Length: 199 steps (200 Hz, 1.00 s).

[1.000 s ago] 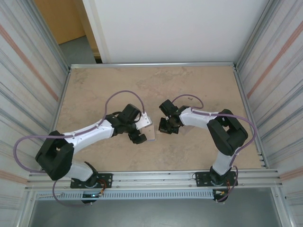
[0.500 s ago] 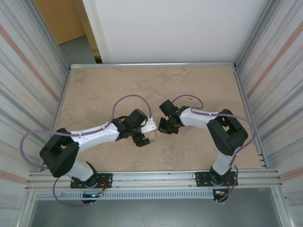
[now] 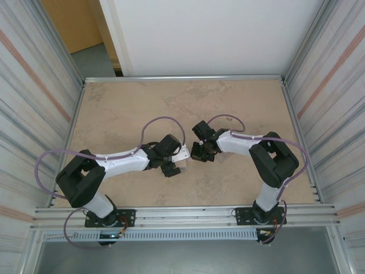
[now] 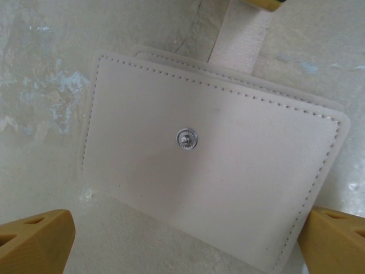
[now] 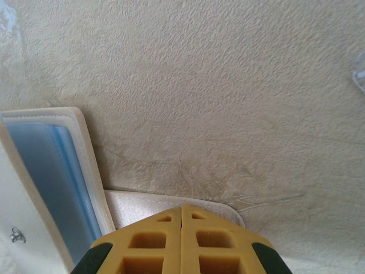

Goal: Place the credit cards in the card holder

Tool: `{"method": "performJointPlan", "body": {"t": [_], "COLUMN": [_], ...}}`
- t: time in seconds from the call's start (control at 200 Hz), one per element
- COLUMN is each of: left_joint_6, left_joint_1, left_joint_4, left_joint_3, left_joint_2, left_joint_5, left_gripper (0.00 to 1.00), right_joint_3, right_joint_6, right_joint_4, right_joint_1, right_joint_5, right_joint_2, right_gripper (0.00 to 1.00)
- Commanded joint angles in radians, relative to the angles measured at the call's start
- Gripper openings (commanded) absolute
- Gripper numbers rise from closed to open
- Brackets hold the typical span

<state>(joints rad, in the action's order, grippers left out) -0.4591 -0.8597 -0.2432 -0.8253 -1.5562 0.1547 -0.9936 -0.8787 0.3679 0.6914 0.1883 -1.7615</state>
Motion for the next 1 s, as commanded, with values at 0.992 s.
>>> {"method": "performJointPlan", "body": {"t": [0.992], "left_joint_6": [0.193], "left_joint_1": [0.271], "left_joint_4": [-0.041], "left_joint_3": [-0.085], "left_joint_2": [0.008], "left_joint_5": [-0.004], "left_gripper": [0.97], "right_joint_3": [0.026], "right_joint_6": [0.005], "right_joint_4": [-0.007], "right_joint_1": [0.0], "right_joint_5": [0.011], "right_joint_2": [-0.042], "right_gripper": [0.0]}}
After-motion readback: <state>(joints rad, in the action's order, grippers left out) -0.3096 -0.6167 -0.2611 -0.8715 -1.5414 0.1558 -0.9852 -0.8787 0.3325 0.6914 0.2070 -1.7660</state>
